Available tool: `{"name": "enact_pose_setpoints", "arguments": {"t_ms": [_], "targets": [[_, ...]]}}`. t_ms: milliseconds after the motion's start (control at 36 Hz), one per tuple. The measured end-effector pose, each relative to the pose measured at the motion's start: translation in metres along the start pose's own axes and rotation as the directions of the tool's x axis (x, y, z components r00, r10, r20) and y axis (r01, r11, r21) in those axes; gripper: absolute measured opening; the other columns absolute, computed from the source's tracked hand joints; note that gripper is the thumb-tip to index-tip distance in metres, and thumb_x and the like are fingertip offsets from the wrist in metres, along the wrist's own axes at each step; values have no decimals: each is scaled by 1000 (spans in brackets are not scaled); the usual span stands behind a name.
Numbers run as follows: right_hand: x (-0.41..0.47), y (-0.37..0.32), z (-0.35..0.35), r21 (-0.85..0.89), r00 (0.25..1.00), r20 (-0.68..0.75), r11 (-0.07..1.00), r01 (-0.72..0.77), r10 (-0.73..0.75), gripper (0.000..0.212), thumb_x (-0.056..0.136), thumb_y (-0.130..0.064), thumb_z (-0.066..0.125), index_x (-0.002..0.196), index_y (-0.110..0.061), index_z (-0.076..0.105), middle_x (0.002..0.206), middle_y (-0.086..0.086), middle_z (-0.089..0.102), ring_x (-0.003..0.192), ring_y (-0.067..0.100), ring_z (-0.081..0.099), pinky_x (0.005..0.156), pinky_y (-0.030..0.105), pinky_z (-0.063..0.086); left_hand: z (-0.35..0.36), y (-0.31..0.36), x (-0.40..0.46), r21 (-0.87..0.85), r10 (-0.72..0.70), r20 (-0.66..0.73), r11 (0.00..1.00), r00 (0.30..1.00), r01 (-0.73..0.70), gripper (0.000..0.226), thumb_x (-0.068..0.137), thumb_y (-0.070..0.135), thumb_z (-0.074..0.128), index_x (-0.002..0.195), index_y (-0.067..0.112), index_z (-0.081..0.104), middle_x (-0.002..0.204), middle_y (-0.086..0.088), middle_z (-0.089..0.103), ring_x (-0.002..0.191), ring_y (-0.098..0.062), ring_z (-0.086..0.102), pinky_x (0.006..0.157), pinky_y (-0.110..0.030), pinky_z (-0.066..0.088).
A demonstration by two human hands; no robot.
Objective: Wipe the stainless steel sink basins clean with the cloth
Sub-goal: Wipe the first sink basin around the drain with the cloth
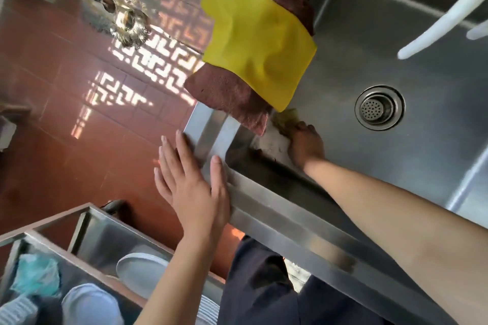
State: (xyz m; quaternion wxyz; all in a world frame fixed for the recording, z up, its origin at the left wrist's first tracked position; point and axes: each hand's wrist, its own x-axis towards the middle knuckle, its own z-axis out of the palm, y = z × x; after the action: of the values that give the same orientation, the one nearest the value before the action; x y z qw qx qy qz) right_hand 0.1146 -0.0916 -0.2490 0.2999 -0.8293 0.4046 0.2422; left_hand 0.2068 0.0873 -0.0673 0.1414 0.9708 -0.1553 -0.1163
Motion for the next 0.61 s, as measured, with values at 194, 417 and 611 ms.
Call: {"name": "enact_pose_setpoints", "arguments": {"t_ms": [194, 417, 611], "targets": [[-6, -10, 10, -69, 950, 206, 965, 251, -232, 52, 96, -16, 56, 147, -19, 46, 150, 10, 44, 132, 33, 43, 109, 38, 38, 9, 4, 1, 21, -23, -104, 999, 994, 25, 67, 94, 41, 43, 156, 28, 22, 163, 3, 21, 150, -13, 17, 123, -38, 3], [-13, -15, 14, 168, 941, 330, 986, 16, -71, 45, 92, -15, 62, 136, -10, 56, 137, 16, 57, 124, 36, 54, 99, 34, 43, 13, 1, 2, -6, -17, -188, 1000, 982, 16, 67, 90, 35, 49, 154, 27, 30, 159, 3, 32, 147, -13, 25, 122, -38, 8], [-26, 8, -5, 116, 879, 477, 989, -90, 24, 44, 95, -12, 54, 138, -15, 56, 136, 13, 57, 118, 32, 56, 89, 29, 44, 11, 4, 2, -33, -10, -200, 999, 980, 4, 69, 85, 35, 45, 152, 23, 35, 155, 3, 38, 144, -15, 31, 122, -37, 9]]}}
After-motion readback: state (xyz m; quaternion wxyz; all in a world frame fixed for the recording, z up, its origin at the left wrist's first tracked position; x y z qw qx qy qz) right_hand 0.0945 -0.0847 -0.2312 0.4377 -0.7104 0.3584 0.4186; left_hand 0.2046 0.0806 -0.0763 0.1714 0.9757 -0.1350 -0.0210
